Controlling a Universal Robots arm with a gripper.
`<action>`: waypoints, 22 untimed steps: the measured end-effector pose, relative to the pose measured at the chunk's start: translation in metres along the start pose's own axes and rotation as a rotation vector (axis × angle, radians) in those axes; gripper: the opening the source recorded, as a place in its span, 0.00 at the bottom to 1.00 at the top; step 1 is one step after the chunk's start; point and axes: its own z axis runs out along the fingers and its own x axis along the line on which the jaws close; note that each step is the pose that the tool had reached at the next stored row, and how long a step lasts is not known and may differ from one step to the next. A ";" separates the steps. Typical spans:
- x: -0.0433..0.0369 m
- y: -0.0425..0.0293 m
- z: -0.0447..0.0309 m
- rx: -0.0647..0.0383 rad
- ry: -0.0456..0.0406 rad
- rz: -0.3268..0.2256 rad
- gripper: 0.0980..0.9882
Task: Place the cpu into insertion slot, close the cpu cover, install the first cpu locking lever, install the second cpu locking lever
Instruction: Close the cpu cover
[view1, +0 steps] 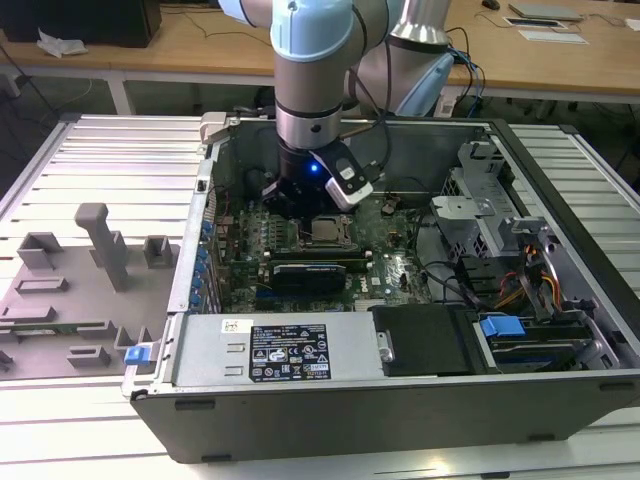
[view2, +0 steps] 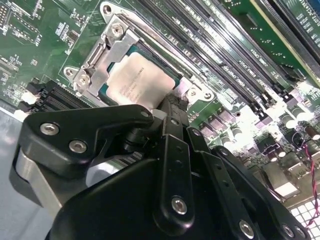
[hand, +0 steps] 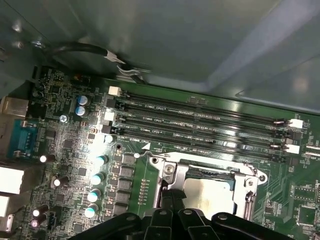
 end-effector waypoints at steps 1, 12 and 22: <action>-0.0005 -0.0001 0.0000 0.000 0.0000 0.000 0.01; -0.0025 0.0004 -0.0104 0.002 0.0002 0.001 0.01; -0.0335 -0.0048 -0.0098 0.012 0.0051 0.002 0.01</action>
